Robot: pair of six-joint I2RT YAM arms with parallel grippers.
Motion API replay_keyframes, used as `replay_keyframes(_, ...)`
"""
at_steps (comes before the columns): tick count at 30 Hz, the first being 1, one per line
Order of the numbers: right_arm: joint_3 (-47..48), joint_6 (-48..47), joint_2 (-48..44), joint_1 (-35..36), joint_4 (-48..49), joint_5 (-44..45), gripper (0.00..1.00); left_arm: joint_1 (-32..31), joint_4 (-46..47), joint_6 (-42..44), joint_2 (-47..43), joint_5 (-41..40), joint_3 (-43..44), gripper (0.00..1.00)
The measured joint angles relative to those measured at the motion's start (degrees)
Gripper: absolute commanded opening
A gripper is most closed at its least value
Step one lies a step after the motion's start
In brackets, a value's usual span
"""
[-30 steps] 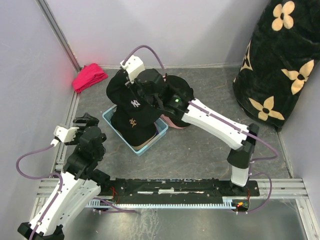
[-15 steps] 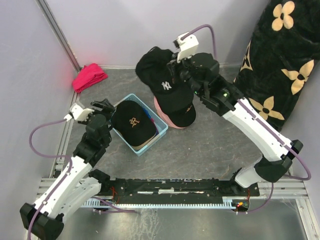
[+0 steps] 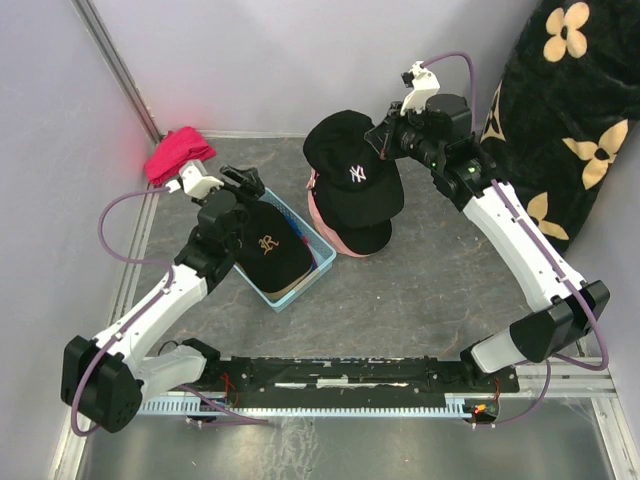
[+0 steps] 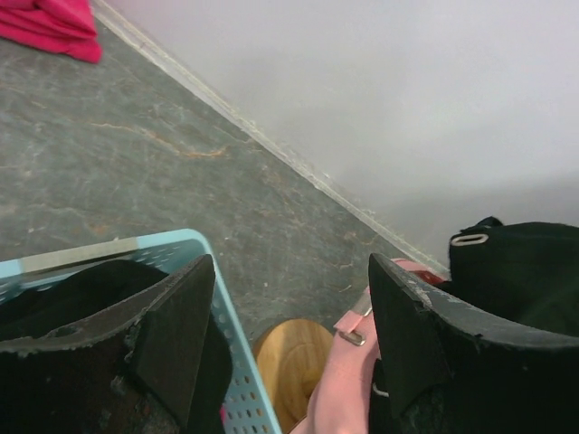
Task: Stack the hats
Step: Stack the hat on the hat.
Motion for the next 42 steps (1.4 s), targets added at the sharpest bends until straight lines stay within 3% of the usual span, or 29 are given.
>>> replay_keyframes(18,-12.92,12.26,-0.02,-8.22,9.44,-19.65,0.02,0.00,11.74,2.19,11.30,9.81,5.31,0.75)
replay_keyframes(31,-19.43,16.68,-2.16,-11.52,15.78,-25.22,0.02,0.00,20.41,4.96,18.71,24.22,10.03,0.76)
replay_keyframes(42,-21.62,16.72,-3.69,-11.85,16.22,-26.47,0.02,-0.17,21.92,5.73,23.74,31.19,14.84,0.76)
